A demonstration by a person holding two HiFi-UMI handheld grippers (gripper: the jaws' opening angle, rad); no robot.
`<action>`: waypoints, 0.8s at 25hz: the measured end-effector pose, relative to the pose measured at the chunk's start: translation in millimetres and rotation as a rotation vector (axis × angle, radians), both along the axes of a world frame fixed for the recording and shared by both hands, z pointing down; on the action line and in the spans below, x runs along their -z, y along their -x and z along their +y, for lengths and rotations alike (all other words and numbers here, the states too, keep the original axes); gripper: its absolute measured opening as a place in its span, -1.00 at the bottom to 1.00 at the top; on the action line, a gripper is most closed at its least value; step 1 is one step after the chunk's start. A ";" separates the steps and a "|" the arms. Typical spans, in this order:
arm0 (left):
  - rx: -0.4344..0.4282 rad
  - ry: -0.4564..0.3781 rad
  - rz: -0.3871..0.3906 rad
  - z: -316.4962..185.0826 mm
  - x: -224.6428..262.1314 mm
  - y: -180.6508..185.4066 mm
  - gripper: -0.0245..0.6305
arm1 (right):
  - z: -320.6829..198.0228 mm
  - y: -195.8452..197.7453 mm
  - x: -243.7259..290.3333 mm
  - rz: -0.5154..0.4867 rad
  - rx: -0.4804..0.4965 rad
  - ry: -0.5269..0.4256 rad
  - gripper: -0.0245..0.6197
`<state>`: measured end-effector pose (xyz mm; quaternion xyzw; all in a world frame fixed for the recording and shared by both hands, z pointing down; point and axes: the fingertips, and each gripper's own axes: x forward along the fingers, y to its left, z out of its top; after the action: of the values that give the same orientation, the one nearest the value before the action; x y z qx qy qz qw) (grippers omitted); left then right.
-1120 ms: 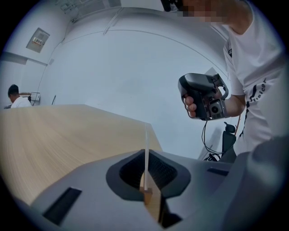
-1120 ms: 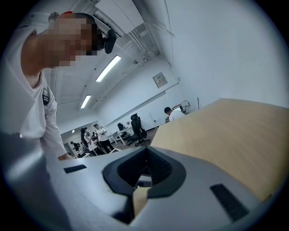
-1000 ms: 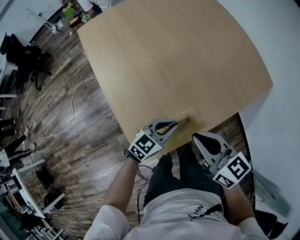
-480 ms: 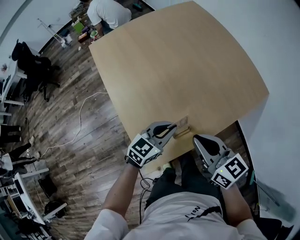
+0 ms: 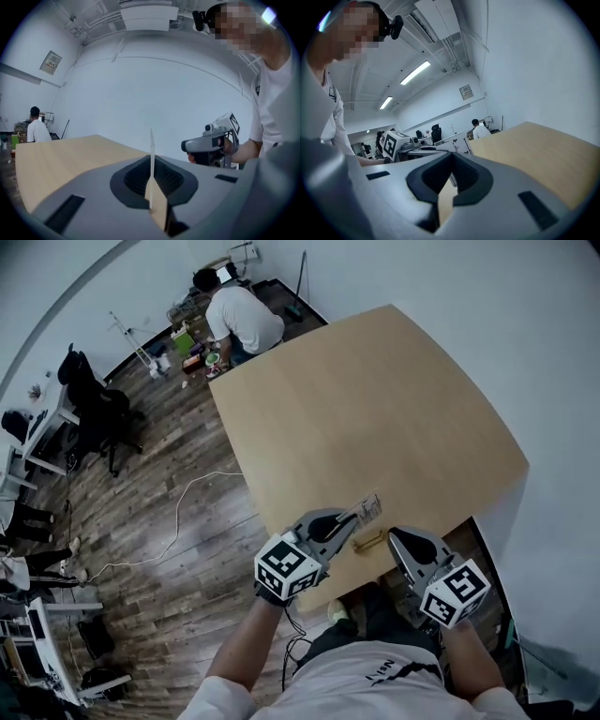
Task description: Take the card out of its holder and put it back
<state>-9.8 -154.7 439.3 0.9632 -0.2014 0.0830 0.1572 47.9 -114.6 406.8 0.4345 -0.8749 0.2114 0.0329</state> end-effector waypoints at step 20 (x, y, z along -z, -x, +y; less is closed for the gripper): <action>-0.002 -0.029 0.115 50.5 116.7 15.3 -0.85 | 36.8 9.0 94.3 -0.015 -0.004 -0.158 -0.89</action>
<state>-25.2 -104.2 322.6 0.9689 -0.1921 0.0245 0.1543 38.9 -77.8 312.5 0.4361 -0.8881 0.1448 -0.0084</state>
